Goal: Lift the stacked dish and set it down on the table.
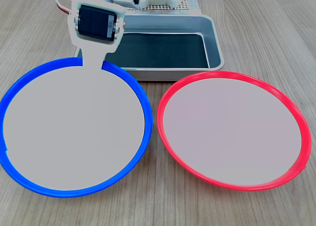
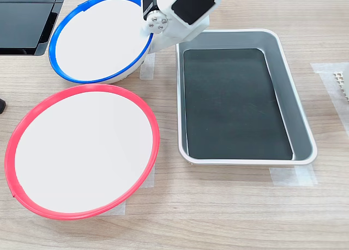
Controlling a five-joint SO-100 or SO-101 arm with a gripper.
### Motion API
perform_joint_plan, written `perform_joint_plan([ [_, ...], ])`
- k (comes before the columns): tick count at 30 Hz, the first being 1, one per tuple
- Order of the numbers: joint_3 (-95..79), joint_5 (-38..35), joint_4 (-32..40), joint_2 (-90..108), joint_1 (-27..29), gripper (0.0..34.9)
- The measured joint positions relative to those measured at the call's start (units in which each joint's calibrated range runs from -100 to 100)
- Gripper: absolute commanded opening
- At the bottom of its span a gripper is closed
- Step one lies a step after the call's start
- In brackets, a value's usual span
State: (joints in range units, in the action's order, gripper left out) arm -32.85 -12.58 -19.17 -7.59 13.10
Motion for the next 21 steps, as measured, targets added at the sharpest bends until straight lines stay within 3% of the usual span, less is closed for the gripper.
perform_joint_plan([
  [2, 0.0, 0.0, 0.0, 0.0, 0.0, 11.3],
  [5, 0.0, 0.0, 0.0, -0.2, -0.3, 13.8],
  [15, -2.0, -0.9, -3.2, 2.2, -0.2, 13.6],
  [21, -4.3, -1.4, -10.2, 9.3, -0.2, 13.6],
])
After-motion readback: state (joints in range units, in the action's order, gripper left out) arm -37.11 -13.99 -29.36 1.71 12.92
